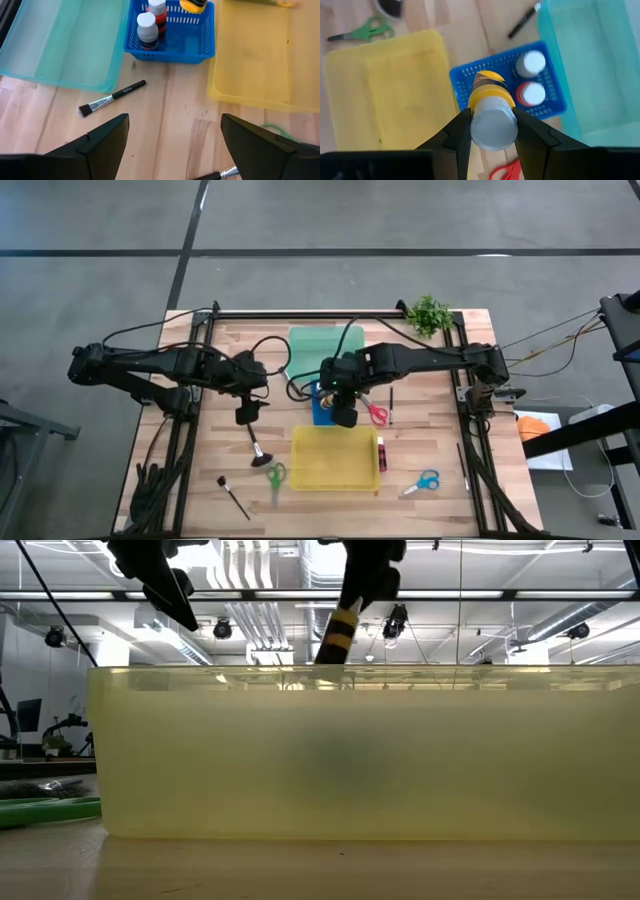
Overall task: Pick & Place Paint Supplies
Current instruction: Put the yellow paint bottle into the blue bin
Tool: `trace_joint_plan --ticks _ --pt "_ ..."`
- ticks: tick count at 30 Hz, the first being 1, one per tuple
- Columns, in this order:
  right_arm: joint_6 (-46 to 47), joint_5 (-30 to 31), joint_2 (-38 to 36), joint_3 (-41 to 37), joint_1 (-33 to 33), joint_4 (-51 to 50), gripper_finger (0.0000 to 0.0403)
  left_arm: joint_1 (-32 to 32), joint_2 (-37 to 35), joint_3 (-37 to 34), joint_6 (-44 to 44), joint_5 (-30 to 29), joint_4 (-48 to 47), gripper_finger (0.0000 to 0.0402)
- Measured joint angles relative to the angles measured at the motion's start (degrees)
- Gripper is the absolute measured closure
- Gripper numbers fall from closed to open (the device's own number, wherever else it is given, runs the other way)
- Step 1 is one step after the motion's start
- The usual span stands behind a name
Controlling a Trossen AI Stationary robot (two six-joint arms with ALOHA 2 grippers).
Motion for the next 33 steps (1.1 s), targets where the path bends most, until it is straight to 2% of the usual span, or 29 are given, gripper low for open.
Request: trace_joint_plan --ticks 18,33 --pt "14.17 -0.99 0.07 -6.1 -0.89 2.96 0.029 0.32 0.02 0.0 -0.15 -0.82 0.02 0.0075" --pt "18.18 -0.92 0.07 -10.72 -2.12 5.39 0.029 1.15 0.02 -0.02 0.06 -1.22 0.11 0.0076"
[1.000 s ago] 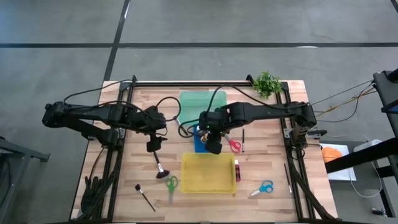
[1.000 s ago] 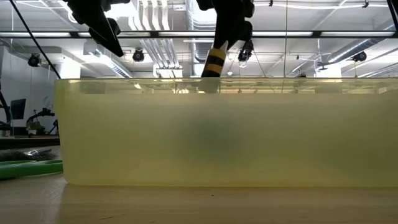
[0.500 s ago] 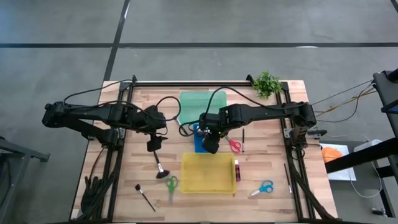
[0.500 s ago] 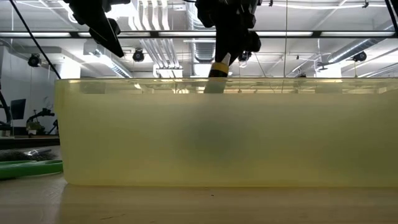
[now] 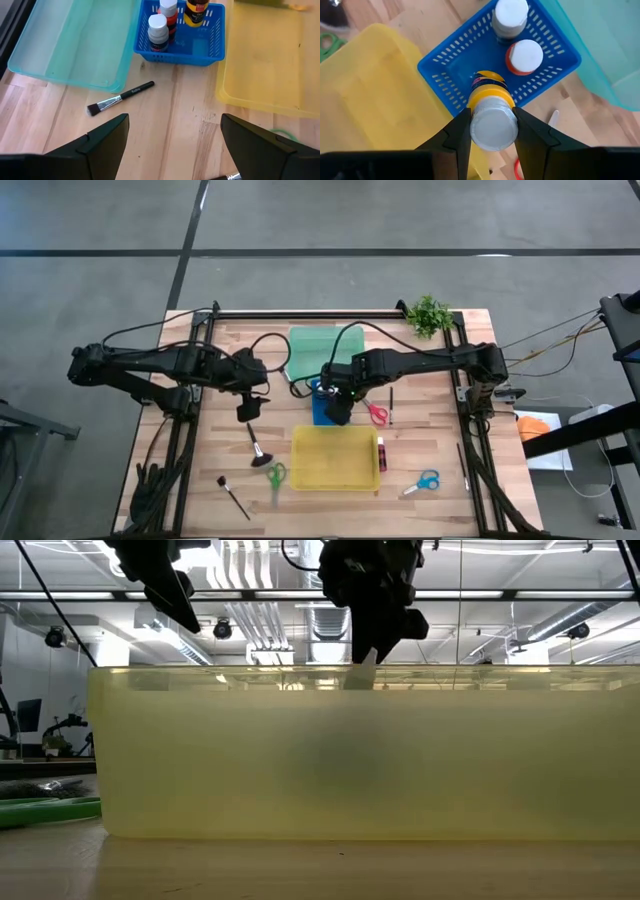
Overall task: Pick & Place Paint Supplies
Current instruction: Put the yellow paint bottle into the blue bin
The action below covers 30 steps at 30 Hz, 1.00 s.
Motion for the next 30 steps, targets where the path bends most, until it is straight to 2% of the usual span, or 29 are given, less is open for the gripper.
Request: trace_joint_plan --ticks 8,22,30 --pt "0.87 -0.9 3.33 -0.62 -0.13 0.68 0.029 0.74 0.02 0.0 0.0 0.0 0.4 0.0076" --pt "-3.72 1.08 14.83 11.18 0.78 -6.48 0.029 0.82 0.02 -0.02 -0.2 0.02 0.57 0.0076" --pt "-6.09 1.36 16.92 14.98 0.76 -8.02 0.029 0.83 0.02 -0.02 -0.2 0.02 0.59 0.0076"
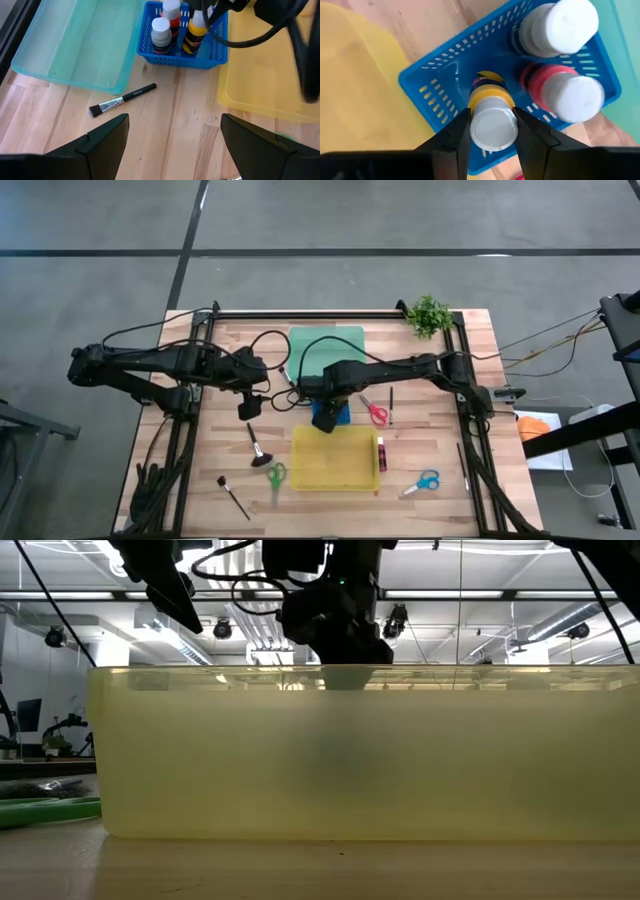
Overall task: Pick & Place Paint Supplies
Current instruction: Put the yellow paint bottle into the blue bin, then put the black highlighter brush into the green bin
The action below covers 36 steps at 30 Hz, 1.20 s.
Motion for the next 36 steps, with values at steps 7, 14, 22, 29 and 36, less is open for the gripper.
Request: trace_joint_plan --ticks 7,14,22,29,36 --pt "-0.22 0.24 -0.22 -0.56 -0.04 -0.93 0.0256 0.01 0.0 0.0 0.0 0.0 0.02 0.0076" --pt "0.67 0.89 -0.35 -0.85 0.0 -1.0 0.0196 -0.01 0.0 0.0 0.0 0.0 0.04 0.0076" --pt "2.39 3.06 -3.02 -0.72 0.13 -0.99 0.0191 -0.01 0.0 0.0 0.0 0.0 0.2 0.0076" --pt "3.36 6.33 -8.98 -0.87 0.17 -1.05 0.019 -0.03 0.0 0.0 0.02 0.0 0.1 0.0075" --pt "4.36 9.3 -17.22 -2.75 0.17 -1.37 0.019 -0.03 0.0 0.0 1.63 1.14 -2.03 0.0075"
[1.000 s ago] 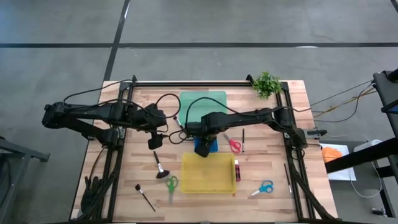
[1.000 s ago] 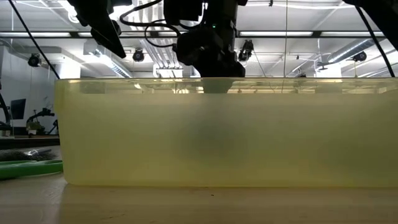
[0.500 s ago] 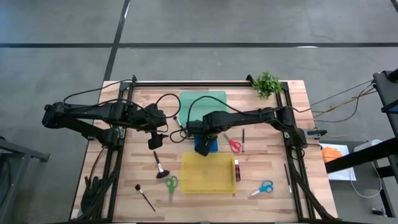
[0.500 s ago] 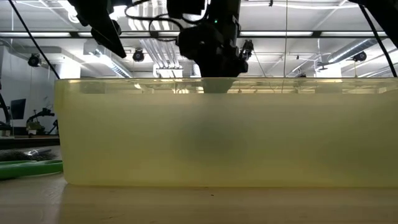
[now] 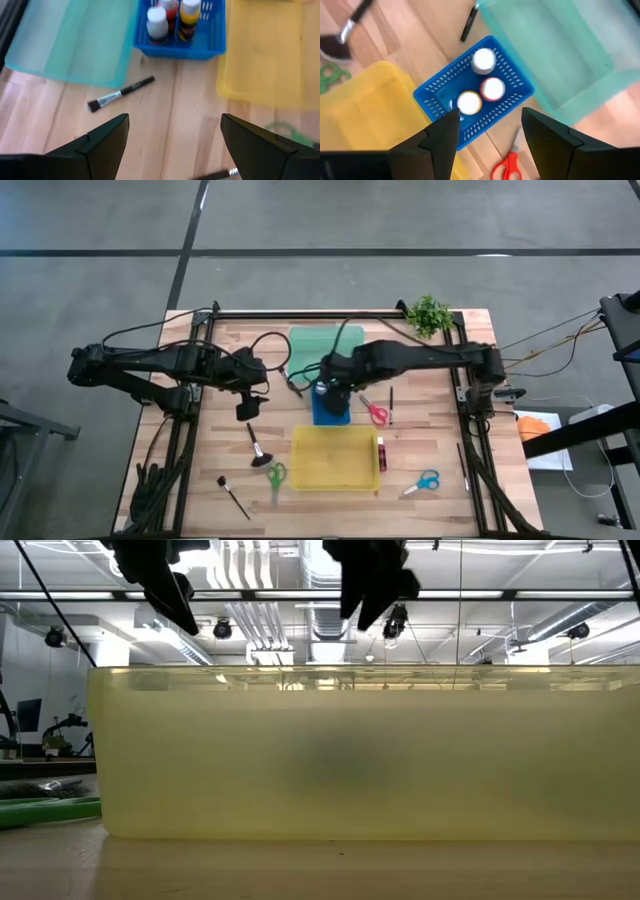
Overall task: Pick & Place Paint Supplies
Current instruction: Put the black highlighter brush into the green bin
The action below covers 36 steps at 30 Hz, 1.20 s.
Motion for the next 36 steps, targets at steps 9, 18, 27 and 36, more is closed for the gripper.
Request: trace_joint_plan --ticks 9,18,27,36 --pt "7.44 1.31 -14.29 -12.9 0.66 1.06 0.019 -0.87 0.09 -2.91 4.41 11.28 -5.87 0.0088" --pt "16.64 1.35 -25.23 -27.36 2.67 9.43 0.019 -14.35 0.84 -9.13 17.58 20.29 1.18 0.0178" --pt "21.23 1.08 -29.54 -32.9 3.65 15.68 0.019 -21.55 9.78 -10.43 24.12 13.84 9.98 0.0199" --pt "20.78 2.0 -29.73 -30.99 3.78 15.63 0.019 -21.51 22.89 -10.51 32.97 13.84 14.02 0.0199"
